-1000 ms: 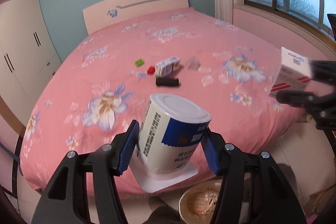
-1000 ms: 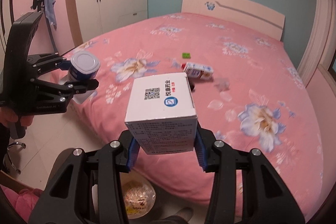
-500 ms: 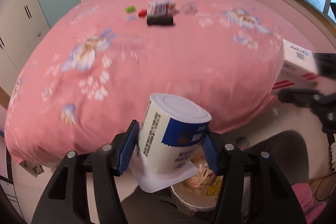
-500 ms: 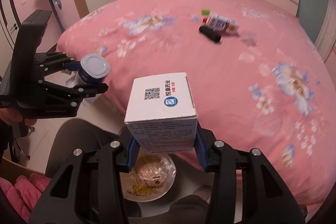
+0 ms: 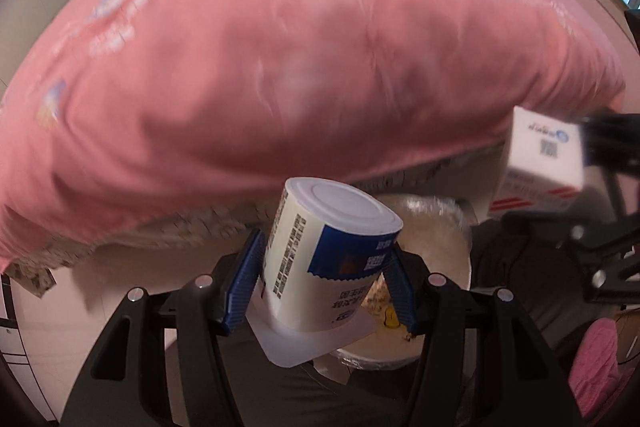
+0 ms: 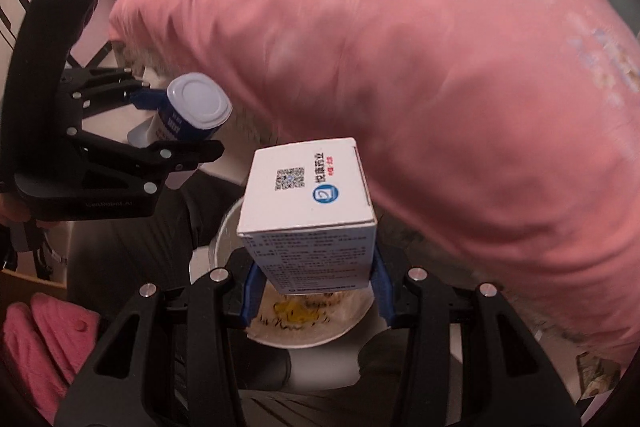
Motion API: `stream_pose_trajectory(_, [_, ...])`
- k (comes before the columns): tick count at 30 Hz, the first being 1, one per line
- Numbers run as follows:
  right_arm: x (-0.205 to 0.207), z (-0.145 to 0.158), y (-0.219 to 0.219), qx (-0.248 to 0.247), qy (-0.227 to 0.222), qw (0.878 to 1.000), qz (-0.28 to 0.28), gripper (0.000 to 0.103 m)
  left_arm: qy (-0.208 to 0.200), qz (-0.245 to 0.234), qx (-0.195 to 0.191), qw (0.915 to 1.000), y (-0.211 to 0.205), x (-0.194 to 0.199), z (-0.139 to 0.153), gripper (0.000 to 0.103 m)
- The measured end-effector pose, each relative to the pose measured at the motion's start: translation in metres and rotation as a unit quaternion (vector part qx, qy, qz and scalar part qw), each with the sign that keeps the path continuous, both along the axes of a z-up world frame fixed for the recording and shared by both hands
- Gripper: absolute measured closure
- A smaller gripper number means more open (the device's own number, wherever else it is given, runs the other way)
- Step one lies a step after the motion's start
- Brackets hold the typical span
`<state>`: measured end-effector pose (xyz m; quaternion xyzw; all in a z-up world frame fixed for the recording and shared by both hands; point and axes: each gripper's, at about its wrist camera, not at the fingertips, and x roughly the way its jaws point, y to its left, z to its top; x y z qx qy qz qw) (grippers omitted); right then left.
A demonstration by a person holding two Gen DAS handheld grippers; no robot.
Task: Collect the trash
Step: 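Carry the yogurt cup and white box over the trash bin with both tools, then open both tools to drop the yogurt cup and white box into the bin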
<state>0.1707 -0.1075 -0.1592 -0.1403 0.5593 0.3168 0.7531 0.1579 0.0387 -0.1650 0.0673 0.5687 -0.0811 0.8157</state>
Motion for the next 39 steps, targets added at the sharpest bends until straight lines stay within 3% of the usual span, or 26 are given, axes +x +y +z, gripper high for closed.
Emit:
stream_pose_trajectory(16, [-0.013,-0.11,0.019,-0.05,0.113,0.992,0.001,0.057,0.109,-0.002,-0.012,0.994,-0.016,0.002,-0.109,0.043])
stream_pose_trajectory(23, [-0.023,-0.153,0.019,-0.068,0.171,0.983,-0.006,0.057,0.144,0.013,-0.029,0.9891,-0.019,0.009,-0.139,0.043])
stream_pose_trajectory(39, [-0.016,-0.219,0.043,-0.077,0.275,0.956,-0.066,0.057,0.23,0.076,-0.071,0.9676,-0.015,0.025,-0.22,0.043])
